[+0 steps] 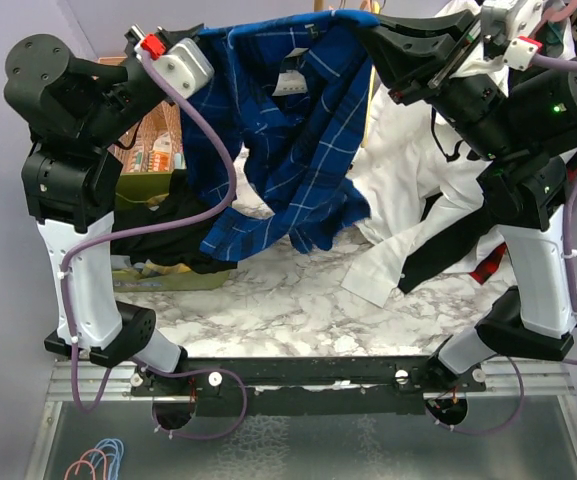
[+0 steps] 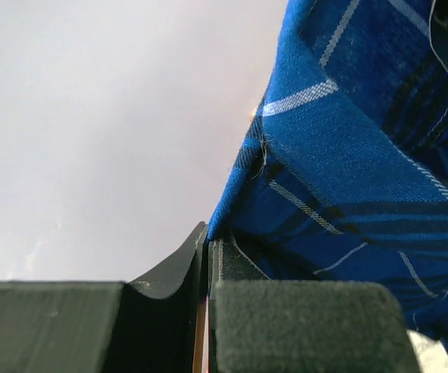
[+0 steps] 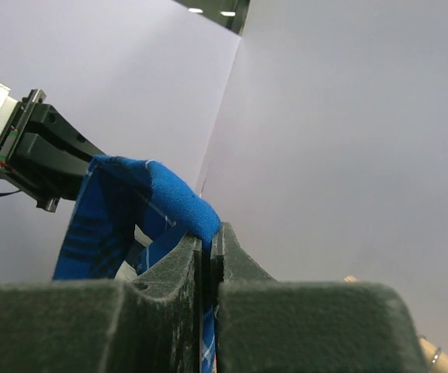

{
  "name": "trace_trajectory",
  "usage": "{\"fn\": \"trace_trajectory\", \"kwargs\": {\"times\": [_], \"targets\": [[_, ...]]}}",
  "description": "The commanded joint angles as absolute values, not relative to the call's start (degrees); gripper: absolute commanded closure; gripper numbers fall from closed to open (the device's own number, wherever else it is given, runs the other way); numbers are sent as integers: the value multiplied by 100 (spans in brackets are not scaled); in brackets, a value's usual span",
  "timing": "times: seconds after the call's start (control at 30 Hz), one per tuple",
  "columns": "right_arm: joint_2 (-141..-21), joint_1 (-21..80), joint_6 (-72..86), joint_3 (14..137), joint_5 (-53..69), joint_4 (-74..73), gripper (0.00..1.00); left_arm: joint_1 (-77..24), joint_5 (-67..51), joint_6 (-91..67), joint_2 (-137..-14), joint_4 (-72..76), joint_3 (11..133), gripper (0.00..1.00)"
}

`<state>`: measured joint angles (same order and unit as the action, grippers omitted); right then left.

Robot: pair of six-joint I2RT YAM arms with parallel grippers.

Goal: Place the shirt on the hanger

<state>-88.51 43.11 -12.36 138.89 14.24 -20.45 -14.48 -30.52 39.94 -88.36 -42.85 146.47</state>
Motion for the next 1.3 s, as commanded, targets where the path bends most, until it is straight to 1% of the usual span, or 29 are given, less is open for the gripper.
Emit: {"fn": "trace_trajectory", "kwargs": {"times": [0.0,0.13,0.2,0.3,0.43,0.5,0.53,0.57,0.63,0.77,0.87,0.93,1.0,1.17,1.27], "targets": [[-8873,4290,-1333,14206,1211,-1493,99,-1424,-3024,3297,-8846,-3403,14923,100],[-8732,4292,-1098,13800,1531,-1368,99,-1424,-3071,3147,-8801,-3412,14950,100],[-8542,4292,-923,13388,1603,-1470,99,-1424,-3163,3209,-8751,-3598,14925,100],[-7932,4294,-580,11745,1603,-1365,99,-1422,-3168,3440,-8581,-4139,14530,100],[-6875,4289,72,9194,1658,-969,99,-1421,-2740,3793,-8148,-4854,13143,100],[-6351,4288,509,7923,1624,-728,99,-1424,-2661,3837,-7865,-5001,12101,100],[-6084,4289,745,7286,1586,-634,99,-1424,-2675,3818,-7731,-5028,11365,100],[-5843,4289,995,6708,1547,-527,99,-1422,-2735,3784,-7602,-5036,11015,100],[-5392,4289,1470,5662,1569,-274,99,-1424,-2865,3681,-7408,-4922,10000,100],[-4904,4284,2345,4112,1719,493,99,-1455,-3241,3083,-7417,-4391,8920,100],[-4985,4287,2829,3417,1931,1206,99,-1880,-3322,2570,-7607,-3813,8377,100],[-5033,4287,2945,3085,1846,1641,99,-2285,-2978,2401,-7711,-3345,8036,100],[-5074,4289,2947,2858,1484,1966,99,-2528,-2639,2292,-7871,-2916,7839,100],[-5464,4214,2858,2685,632,2217,99,-2566,-2166,2327,-8560,-2346,8048,100],[-5646,3871,3081,2341,417,2665,99,-2569,-1767,2506,-9031,-2268,8351,100]]}}
